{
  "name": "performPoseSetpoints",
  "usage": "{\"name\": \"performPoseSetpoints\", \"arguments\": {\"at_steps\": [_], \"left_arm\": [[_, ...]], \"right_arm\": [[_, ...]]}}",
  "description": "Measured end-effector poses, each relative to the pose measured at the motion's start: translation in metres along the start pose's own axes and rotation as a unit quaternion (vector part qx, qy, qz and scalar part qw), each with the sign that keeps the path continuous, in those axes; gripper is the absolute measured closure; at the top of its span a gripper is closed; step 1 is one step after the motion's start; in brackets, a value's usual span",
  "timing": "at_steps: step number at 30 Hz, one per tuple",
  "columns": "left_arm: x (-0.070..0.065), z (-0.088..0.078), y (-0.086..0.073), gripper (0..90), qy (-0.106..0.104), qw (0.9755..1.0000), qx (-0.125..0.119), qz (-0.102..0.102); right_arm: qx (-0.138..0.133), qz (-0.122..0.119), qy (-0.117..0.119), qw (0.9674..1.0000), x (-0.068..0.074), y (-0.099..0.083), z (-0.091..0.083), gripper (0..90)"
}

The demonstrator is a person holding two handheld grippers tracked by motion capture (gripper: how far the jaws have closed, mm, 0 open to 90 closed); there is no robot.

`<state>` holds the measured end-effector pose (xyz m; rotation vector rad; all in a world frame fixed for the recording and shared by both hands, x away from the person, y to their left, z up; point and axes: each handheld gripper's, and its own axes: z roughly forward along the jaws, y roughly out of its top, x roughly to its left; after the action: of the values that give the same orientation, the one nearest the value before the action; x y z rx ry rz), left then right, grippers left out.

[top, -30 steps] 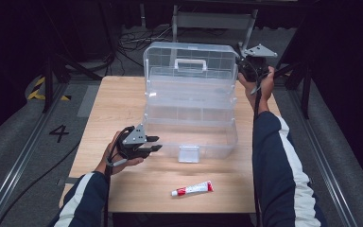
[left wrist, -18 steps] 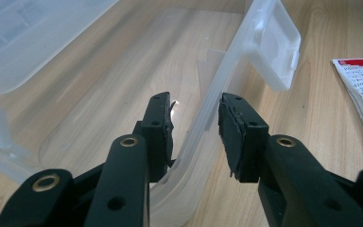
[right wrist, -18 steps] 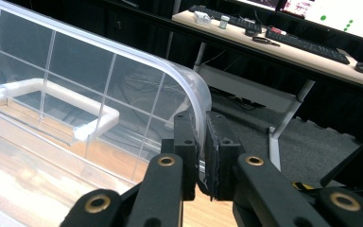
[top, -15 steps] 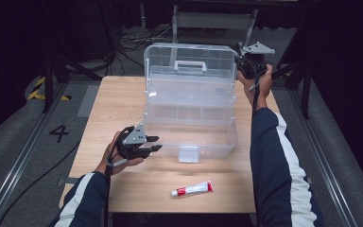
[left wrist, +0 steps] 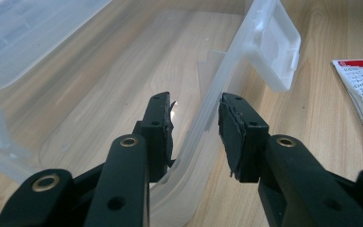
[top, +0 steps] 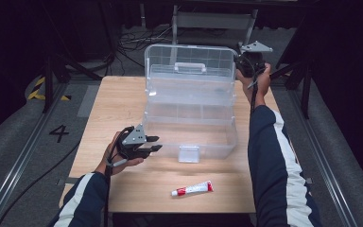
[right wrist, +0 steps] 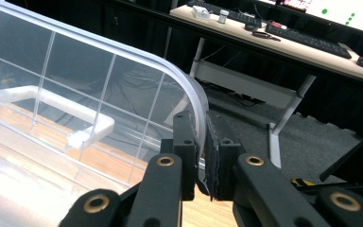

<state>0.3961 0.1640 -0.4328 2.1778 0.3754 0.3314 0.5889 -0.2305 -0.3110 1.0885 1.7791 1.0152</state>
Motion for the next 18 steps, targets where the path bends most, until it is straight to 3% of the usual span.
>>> {"name": "performPoseSetpoints", "arguments": {"at_steps": [18], "left_arm": [[0.0005, 0.0000, -0.0004, 65.4, -0.002, 1.0000, -0.003, 0.000]], "right_arm": [[0.008, -0.002, 0.001, 1.0000, -0.0015, 0.0006, 0.0086, 84.0]]}}
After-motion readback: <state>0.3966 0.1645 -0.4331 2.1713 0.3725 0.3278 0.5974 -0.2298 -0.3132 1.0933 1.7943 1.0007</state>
